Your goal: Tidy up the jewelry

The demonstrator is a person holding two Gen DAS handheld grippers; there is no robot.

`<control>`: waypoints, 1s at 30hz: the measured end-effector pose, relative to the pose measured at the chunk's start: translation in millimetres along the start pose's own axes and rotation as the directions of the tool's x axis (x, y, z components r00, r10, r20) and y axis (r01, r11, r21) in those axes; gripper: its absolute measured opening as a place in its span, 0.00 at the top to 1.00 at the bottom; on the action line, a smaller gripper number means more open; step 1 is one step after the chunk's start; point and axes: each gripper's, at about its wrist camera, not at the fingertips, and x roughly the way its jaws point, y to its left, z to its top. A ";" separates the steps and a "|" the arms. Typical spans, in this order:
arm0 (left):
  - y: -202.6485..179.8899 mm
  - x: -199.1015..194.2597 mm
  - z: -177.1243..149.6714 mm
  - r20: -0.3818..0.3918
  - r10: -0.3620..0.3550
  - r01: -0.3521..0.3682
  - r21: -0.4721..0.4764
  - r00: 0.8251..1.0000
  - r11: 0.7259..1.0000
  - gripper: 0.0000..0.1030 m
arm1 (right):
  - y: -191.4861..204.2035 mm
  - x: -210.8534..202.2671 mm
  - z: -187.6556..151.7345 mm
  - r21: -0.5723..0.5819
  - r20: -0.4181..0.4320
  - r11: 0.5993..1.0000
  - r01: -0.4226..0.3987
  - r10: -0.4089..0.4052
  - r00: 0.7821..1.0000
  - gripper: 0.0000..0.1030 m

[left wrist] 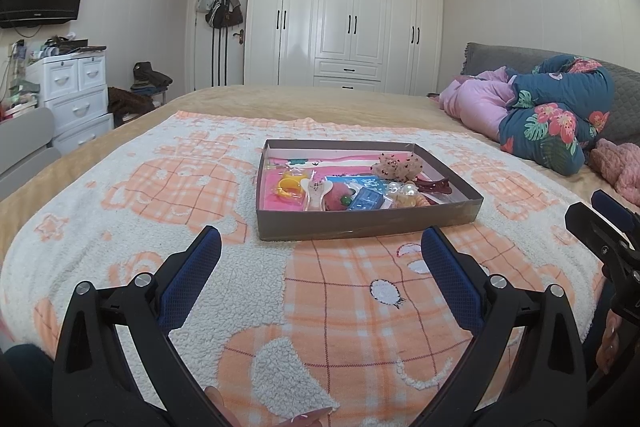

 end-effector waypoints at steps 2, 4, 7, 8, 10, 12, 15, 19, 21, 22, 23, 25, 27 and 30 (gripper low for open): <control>-0.4 0.1 0.2 -0.001 0.001 -0.001 0.001 1.000 1.000 0.11 | -0.1 0.1 -0.1 0.000 0.000 1.000 0.001 -0.001 1.000 0.06; -0.3 0.0 0.1 -0.001 0.000 0.000 0.001 1.000 1.000 0.11 | -0.2 0.1 -0.2 0.001 -0.001 1.000 0.001 -0.001 1.000 0.06; 0.4 0.2 -0.3 -0.001 0.001 -0.001 0.001 1.000 1.000 0.11 | 0.6 0.1 0.0 0.002 0.002 1.000 0.002 -0.002 1.000 0.06; 0.4 0.1 -0.3 -0.001 0.001 -0.001 0.001 1.000 1.000 0.11 | 0.7 0.0 0.1 0.002 0.002 1.000 0.002 -0.002 1.000 0.06; -0.5 0.3 -0.3 -0.001 0.001 -0.001 0.002 1.000 1.000 0.11 | 0.3 0.0 -0.4 0.001 0.000 1.000 0.002 -0.002 1.000 0.06; 0.1 0.5 -0.6 -0.003 0.000 0.000 0.001 1.000 1.000 0.11 | 1.0 0.0 -0.2 0.001 -0.001 1.000 0.000 0.000 1.000 0.06; 1.2 0.4 -0.9 -0.003 0.000 0.000 0.003 1.000 1.000 0.11 | 0.5 0.2 -0.1 0.001 -0.001 1.000 0.001 -0.001 1.000 0.06; 2.4 1.0 -1.3 -0.006 -0.004 0.004 0.001 1.000 1.000 0.11 | 0.0 0.7 -0.2 0.001 -0.003 1.000 0.003 -0.003 1.000 0.06; 4.0 1.2 -2.1 -0.008 -0.004 0.004 0.002 1.000 1.000 0.11 | -0.2 1.1 -0.3 0.001 -0.004 1.000 0.002 -0.002 1.000 0.06; 5.0 1.7 -2.4 -0.011 -0.002 0.002 0.004 1.000 1.000 0.11 | -0.3 1.0 -0.3 0.001 -0.004 1.000 0.004 -0.004 1.000 0.06; 4.4 1.8 -2.3 -0.010 0.003 -0.003 0.006 1.000 1.000 0.11 | -0.8 1.2 -0.2 0.000 -0.005 1.000 0.005 -0.005 1.000 0.06; 5.4 0.9 -2.6 -0.010 0.010 -0.010 0.008 1.000 1.000 0.11 | -2.0 1.9 -0.7 0.000 -0.008 1.000 0.003 -0.003 1.000 0.06; 4.8 1.8 -2.0 -0.011 0.011 -0.011 0.008 1.000 1.000 0.11 | -3.1 2.7 -0.9 0.002 -0.012 1.000 0.004 -0.004 1.000 0.06; 4.4 3.1 -2.2 -0.015 0.007 -0.007 0.006 1.000 1.000 0.11 | -6.1 5.6 -1.5 0.008 -0.016 1.000 0.007 -0.007 1.000 0.06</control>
